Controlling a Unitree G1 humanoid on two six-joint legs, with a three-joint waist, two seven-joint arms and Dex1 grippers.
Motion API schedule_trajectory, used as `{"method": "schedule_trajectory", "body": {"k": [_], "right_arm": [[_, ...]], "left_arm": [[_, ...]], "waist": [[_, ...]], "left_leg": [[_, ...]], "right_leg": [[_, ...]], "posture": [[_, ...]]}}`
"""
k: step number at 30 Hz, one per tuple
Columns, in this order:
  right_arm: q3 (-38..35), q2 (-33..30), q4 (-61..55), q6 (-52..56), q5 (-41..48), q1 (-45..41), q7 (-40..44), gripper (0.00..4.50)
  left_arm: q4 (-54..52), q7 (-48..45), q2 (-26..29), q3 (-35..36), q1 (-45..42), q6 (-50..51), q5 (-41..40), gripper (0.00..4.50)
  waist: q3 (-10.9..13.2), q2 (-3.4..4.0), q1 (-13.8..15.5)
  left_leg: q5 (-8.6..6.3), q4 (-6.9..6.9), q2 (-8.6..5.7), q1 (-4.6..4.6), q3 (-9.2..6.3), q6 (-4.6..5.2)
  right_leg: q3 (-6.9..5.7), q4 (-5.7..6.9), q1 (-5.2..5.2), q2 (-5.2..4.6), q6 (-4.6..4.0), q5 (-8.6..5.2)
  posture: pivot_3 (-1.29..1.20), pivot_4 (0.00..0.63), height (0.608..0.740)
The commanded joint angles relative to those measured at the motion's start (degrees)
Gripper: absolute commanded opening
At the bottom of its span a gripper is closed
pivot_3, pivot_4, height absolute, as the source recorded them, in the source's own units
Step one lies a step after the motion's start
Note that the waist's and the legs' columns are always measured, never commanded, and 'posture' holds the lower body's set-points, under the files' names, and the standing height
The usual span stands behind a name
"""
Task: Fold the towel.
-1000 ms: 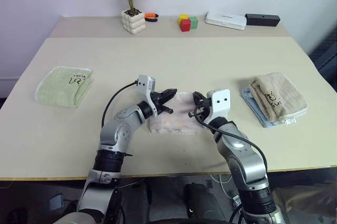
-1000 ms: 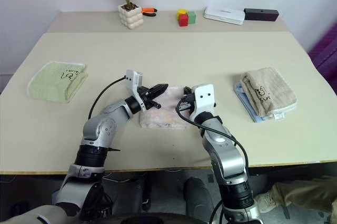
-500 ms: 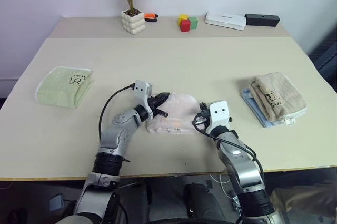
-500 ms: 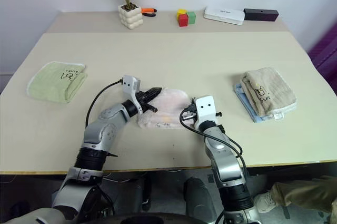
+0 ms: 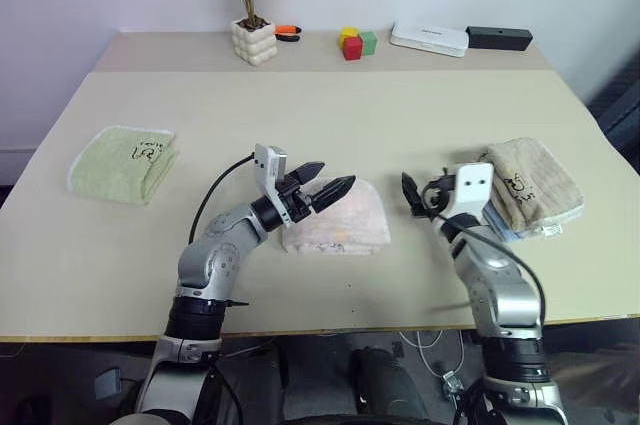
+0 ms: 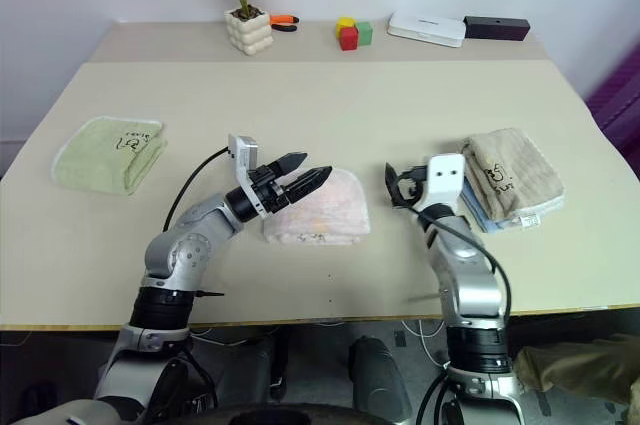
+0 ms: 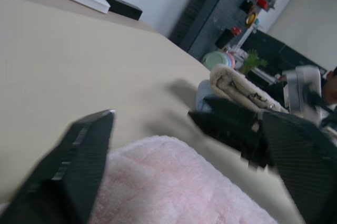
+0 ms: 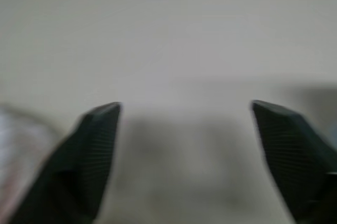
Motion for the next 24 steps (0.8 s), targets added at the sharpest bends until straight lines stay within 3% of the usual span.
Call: {"method": "schedule_trajectory", "body": {"k": [1,5,9,11,14,19,24], "right_arm": [[-3.0,-3.7,-6.5,8.7,9.7,-0.9,6.4,4.45],[-9.4,-10.0,-7.2,19.7,19.6,-2.2,9.4,4.45],[-15.4,-11.6,-7.7,31.1,32.5,-4.2,8.6,4.45],[-14.8,-13.1,-8.3,32.8,33.2,-4.0,9.1,4.45],[-12.7,-13.6,-8.8,31.5,31.9,-4.3,8.8,4.45],[-10.8,-12.8,-13.1,21.1,29.6,-5.1,12.9,4.45],[-10.6,-16.4,-12.7,12.9,27.5,-3.6,21.2,4.45]], "left_arm": [[-4.5,-5.2,3.0,1.3,-0.7,-0.2,-3.0,4.50],[-4.2,-15.8,10.7,2.2,-0.4,-5.2,-2.5,4.50],[-0.6,-24.7,17.4,5.2,-1.0,-5.8,-5.1,4.50],[1.4,-27.5,19.8,6.0,-1.0,-7.2,-4.5,4.50],[5.0,-25.0,20.8,6.7,-2.0,-7.4,-2.6,4.50],[3.3,-15.3,22.2,12.7,-3.6,10.4,-12.7,4.50],[6.2,-15.3,28.8,14.1,-2.9,24.1,-16.7,4.50]], "waist": [[0.0,0.01,0.0],[0.0,0.01,0.2],[0.0,0.01,0.2],[0.0,0.02,0.1],[0.0,0.01,0.2],[0.0,-0.02,0.1],[0.0,-0.01,0.0]], "left_leg": [[0.00,-0.02,0.02,0.00,0.00,0.00],[0.00,-0.04,0.03,0.01,-0.01,0.00],[0.00,-0.01,0.05,0.01,0.01,0.00],[0.00,-0.02,0.06,0.01,0.01,0.01],[0.00,-0.02,0.06,0.00,0.03,0.01],[0.00,0.01,0.06,-0.04,0.01,0.02],[0.00,-0.07,0.06,-0.02,0.01,0.03]], "right_leg": [[0.00,0.00,-0.02,0.01,0.00,0.00],[-0.02,0.00,-0.02,0.03,-0.02,-0.01],[-0.01,0.00,-0.01,0.01,-0.22,-0.11],[-0.01,-0.01,-0.02,0.02,-0.22,-0.11],[0.00,-0.02,-0.03,0.01,-0.22,-0.12],[-0.01,-0.01,-0.05,0.01,0.01,-0.01],[-0.02,0.01,-0.08,0.02,0.10,-0.04]], "posture": [[0.00,0.150,0.740],[0.00,0.150,0.740],[0.00,0.150,0.740],[0.00,0.150,0.740],[0.00,0.150,0.740],[0.00,0.150,0.740],[0.00,0.150,0.740]]}}
